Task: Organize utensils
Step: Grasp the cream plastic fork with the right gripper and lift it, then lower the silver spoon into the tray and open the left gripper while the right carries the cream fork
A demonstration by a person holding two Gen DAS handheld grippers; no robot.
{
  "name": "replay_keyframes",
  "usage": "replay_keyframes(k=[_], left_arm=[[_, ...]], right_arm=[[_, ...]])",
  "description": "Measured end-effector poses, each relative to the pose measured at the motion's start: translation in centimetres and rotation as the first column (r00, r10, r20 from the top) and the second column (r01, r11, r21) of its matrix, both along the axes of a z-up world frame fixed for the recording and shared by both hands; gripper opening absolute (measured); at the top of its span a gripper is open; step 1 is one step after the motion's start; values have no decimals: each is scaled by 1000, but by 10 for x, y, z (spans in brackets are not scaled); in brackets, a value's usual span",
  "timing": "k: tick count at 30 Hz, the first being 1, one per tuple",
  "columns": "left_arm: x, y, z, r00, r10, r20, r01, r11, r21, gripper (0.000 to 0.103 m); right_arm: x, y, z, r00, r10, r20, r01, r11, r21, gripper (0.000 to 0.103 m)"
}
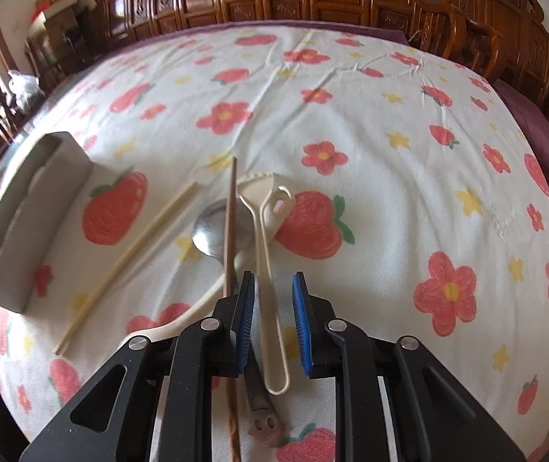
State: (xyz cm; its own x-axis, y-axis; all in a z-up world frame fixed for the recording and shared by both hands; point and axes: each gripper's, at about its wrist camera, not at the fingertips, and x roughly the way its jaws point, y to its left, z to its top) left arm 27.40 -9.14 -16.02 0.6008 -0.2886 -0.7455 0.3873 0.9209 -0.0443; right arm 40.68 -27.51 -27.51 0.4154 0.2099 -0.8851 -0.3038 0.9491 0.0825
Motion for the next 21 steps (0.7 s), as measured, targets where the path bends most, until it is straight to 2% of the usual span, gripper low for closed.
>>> replay_keyframes(k=[5, 7, 10, 15, 21], left_arm=[[-2, 4, 1, 1000, 2, 4, -2, 1000, -4, 3], [-2, 7, 2, 1000, 5, 8, -5, 1000, -2, 3], [-2, 10, 4, 1000, 12, 11, -12, 1000, -6, 3], [-2, 21, 9, 999, 30, 15, -30, 999, -19, 3], [-1, 40, 16, 998, 64, 26, -64, 998, -16, 3]], right_arm=[[0, 6, -2, 1000, 9, 19, -8, 999, -40, 22], [-3, 9, -2, 999, 21, 33, -19, 997, -70, 11], [-9, 10, 0, 999, 22, 43, -17, 994, -110, 10], [-21, 5, 17, 997, 0, 77, 4, 998, -56, 10], [-40, 16, 56, 993, 23, 119, -23, 1000, -2, 10]])
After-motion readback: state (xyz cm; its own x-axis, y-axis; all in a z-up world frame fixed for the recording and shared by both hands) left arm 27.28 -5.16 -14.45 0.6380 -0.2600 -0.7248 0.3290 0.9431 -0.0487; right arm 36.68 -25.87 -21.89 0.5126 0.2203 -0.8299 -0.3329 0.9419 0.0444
